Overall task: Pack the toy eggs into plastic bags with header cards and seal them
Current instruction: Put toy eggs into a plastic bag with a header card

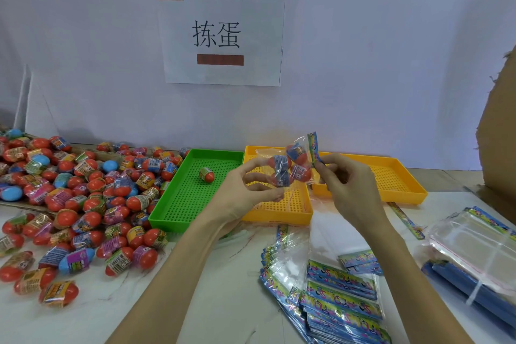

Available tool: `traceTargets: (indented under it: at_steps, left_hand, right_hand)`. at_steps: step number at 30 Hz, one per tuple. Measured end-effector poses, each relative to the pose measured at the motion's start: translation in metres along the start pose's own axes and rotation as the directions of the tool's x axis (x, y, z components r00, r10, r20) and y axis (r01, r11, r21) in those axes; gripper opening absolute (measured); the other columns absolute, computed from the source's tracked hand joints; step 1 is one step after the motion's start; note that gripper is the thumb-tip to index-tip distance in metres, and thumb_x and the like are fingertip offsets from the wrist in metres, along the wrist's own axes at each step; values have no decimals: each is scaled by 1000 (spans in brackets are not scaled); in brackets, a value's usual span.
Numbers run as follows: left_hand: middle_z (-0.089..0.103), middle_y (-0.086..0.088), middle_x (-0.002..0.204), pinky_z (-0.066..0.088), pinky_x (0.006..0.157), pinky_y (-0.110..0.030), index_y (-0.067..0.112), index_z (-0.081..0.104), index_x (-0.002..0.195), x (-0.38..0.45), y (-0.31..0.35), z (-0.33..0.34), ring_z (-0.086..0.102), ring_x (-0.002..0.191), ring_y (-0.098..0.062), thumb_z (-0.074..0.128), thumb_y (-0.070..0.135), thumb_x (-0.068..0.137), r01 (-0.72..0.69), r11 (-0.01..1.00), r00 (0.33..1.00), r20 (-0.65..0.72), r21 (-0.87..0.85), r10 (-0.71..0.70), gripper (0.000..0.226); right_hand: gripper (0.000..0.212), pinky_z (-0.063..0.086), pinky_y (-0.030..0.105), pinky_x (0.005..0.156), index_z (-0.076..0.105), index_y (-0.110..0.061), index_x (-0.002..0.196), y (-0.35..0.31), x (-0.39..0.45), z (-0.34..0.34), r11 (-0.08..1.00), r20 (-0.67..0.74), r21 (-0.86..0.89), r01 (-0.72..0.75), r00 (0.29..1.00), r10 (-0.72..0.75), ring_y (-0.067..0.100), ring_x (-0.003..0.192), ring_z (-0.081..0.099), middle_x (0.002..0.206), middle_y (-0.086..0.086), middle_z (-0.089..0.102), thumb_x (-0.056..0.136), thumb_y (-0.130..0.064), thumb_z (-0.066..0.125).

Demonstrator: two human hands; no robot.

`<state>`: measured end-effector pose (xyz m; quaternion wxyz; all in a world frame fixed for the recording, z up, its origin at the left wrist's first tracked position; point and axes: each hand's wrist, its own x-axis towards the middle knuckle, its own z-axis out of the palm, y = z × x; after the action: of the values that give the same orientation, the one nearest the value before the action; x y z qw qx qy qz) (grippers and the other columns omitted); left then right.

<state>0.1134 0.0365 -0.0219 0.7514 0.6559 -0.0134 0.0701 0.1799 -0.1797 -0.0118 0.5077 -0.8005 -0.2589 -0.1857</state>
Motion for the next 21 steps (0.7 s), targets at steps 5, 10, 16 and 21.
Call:
traceTargets:
  at_steps: [5,10,16,21]
  left_hand:
    - [66,1,94,54,74,-32,34,71,115,-2,-4,11,60,75,-19,79,-12,79,-180,977,975,-115,112,192,59]
    - [59,0,107,56,78,-23,21,71,125,-5,-4,20,63,80,-13,73,-11,83,-529,603,757,10,596,654,53]
    - [46,-12,130,61,76,-35,9,66,135,-4,-11,10,62,93,-25,69,-18,84,-580,-158,535,519,800,667,58]
    - [49,1,137,51,92,-22,22,54,140,-7,-7,19,57,114,-12,54,-7,84,-577,437,765,270,690,585,64]
  right_hand:
    - [13,53,31,62,74,-17,109,-6,-4,5,940,60,272,-204,979,195,14,66,65,78,3,73,100,-22,66]
    - [68,52,45,101,45,4,140,-18,-6,6,-22,655,700,-714,629,419,46,121,65,138,38,52,97,-45,65]
    - [66,46,51,113,50,2,145,-22,-3,3,10,683,717,-697,706,190,40,137,54,148,27,53,102,-49,56]
    - [40,62,38,88,63,1,130,-12,-1,5,382,511,677,-628,776,370,31,115,71,127,20,71,94,-14,67]
